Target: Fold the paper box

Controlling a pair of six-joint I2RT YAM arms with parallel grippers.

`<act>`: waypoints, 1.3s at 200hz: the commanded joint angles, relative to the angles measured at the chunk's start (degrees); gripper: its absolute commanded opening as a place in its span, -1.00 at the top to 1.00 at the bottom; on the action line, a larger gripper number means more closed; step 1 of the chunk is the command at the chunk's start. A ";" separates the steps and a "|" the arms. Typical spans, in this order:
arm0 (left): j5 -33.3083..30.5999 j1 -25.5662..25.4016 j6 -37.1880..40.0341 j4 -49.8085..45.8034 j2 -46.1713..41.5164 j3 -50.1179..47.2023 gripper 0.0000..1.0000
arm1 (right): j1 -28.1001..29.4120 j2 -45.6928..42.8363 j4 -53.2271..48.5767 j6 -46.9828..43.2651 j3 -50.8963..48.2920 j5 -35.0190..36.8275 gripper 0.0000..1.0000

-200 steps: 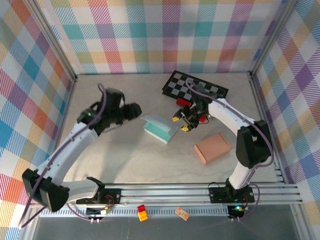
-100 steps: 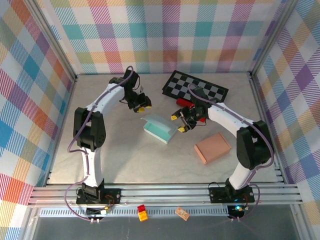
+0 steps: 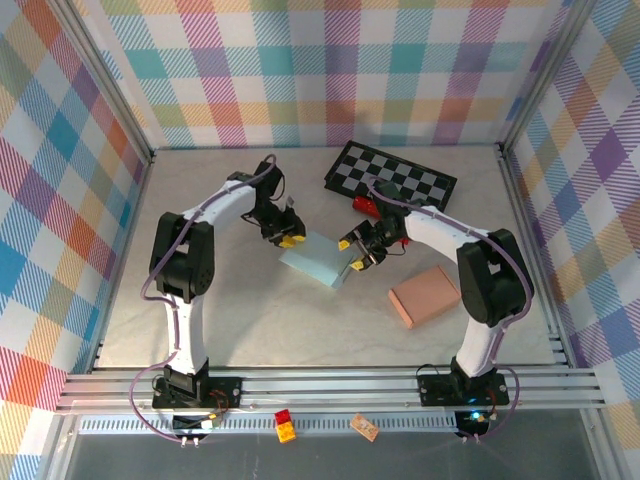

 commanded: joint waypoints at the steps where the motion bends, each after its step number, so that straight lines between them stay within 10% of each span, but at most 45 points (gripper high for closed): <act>1: 0.30 -0.40 0.30 1.19 -4.60 -1.56 0.42 | 0.41 1.19 -1.83 -2.66 2.76 -0.66 0.09; 42: -1.28 -1.28 -0.51 2.19 -7.76 -6.04 0.42 | 0.35 2.72 -10.89 -13.16 7.06 2.45 0.16; 117: -3.96 -1.61 0.03 2.58 -10.71 -11.44 0.08 | 1.51 -0.75 -7.54 -21.83 0.84 1.41 -0.35; 260: -1.98 -4.59 -5.34 5.22 -20.37 -21.45 0.07 | 2.70 6.33 -13.40 -37.78 7.20 8.22 -0.15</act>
